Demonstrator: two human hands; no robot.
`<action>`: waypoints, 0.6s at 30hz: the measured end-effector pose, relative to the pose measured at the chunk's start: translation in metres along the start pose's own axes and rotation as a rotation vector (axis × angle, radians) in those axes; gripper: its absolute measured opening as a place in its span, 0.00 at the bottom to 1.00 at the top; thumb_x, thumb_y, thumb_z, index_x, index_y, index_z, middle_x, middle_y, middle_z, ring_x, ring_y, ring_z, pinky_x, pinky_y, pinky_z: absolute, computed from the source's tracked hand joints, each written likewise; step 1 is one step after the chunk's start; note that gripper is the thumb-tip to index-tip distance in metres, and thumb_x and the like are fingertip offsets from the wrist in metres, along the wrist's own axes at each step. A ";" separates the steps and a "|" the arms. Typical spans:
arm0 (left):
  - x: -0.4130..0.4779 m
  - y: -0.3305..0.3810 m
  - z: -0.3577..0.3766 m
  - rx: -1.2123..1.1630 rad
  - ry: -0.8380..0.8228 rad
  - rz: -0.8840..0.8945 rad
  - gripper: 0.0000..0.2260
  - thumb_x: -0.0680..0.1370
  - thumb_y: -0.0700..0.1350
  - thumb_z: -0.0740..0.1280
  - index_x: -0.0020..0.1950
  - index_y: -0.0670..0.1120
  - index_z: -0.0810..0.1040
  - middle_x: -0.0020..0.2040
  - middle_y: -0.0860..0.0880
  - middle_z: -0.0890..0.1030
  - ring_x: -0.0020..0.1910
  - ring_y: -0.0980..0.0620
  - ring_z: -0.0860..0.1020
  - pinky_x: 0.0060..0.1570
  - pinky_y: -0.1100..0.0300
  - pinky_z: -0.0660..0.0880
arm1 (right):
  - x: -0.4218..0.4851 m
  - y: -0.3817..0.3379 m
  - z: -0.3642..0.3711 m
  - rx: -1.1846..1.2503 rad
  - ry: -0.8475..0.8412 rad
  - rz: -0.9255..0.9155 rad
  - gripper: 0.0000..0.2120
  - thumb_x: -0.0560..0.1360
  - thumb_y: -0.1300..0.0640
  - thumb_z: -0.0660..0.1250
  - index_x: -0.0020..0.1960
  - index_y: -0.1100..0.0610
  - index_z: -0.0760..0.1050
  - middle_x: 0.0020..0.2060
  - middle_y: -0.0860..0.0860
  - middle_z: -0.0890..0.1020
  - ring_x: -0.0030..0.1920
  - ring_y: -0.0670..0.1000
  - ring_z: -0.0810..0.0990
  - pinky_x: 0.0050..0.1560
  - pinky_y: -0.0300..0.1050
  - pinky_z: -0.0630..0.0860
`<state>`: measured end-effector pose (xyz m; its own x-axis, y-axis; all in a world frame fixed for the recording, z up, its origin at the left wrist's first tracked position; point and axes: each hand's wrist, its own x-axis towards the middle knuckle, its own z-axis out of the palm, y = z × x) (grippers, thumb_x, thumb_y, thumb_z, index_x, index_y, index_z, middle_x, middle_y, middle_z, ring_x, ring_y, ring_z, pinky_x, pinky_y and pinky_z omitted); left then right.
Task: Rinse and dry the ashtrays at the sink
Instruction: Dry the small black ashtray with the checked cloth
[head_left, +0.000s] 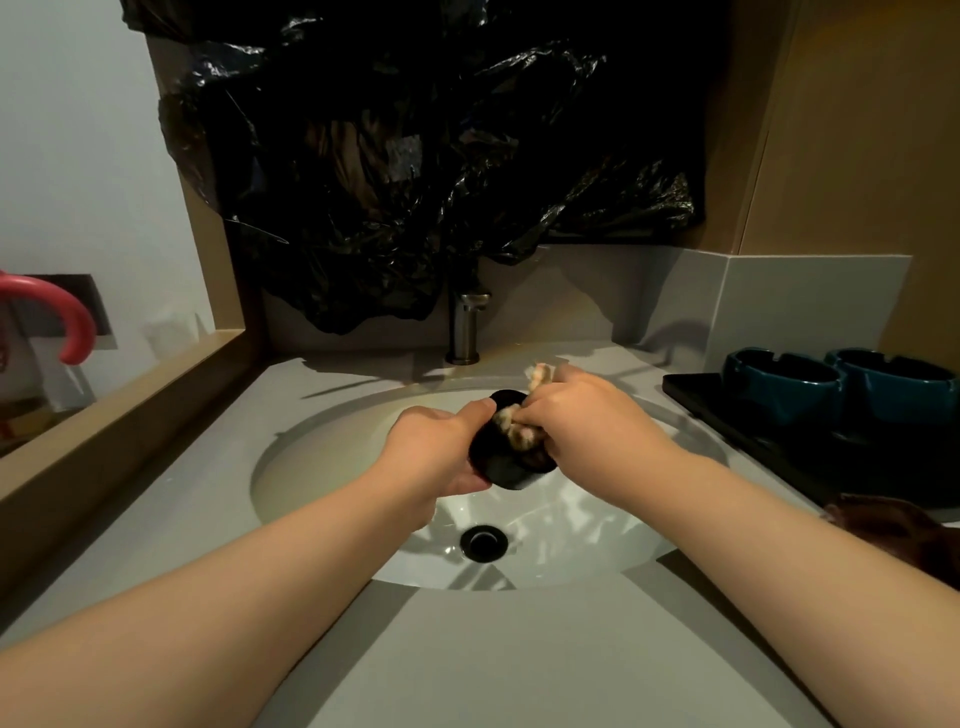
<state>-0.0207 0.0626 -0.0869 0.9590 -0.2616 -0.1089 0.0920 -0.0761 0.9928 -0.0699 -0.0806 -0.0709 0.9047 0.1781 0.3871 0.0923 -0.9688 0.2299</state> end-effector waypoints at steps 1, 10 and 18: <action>0.000 -0.001 0.001 0.009 0.031 0.031 0.13 0.76 0.50 0.69 0.47 0.39 0.78 0.45 0.39 0.82 0.39 0.42 0.84 0.40 0.52 0.82 | 0.000 -0.001 -0.002 0.020 -0.040 0.051 0.10 0.72 0.64 0.64 0.50 0.55 0.79 0.48 0.52 0.78 0.51 0.54 0.73 0.41 0.44 0.69; 0.003 -0.006 0.004 0.093 0.052 0.135 0.14 0.75 0.52 0.70 0.47 0.40 0.80 0.35 0.44 0.80 0.34 0.47 0.79 0.47 0.49 0.82 | -0.010 -0.007 -0.016 0.635 -0.198 0.244 0.15 0.70 0.61 0.64 0.27 0.59 0.63 0.24 0.52 0.62 0.27 0.50 0.60 0.27 0.44 0.59; 0.007 -0.009 0.001 -0.069 -0.042 0.048 0.14 0.76 0.50 0.69 0.51 0.39 0.81 0.48 0.38 0.84 0.46 0.39 0.84 0.50 0.47 0.81 | -0.010 -0.014 -0.019 0.694 -0.144 0.209 0.08 0.73 0.55 0.67 0.39 0.58 0.77 0.40 0.53 0.78 0.38 0.51 0.76 0.38 0.48 0.74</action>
<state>-0.0151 0.0609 -0.0966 0.9509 -0.3035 -0.0615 0.0658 0.0040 0.9978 -0.0880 -0.0657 -0.0605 0.9735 0.0000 0.2287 0.1108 -0.8747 -0.4717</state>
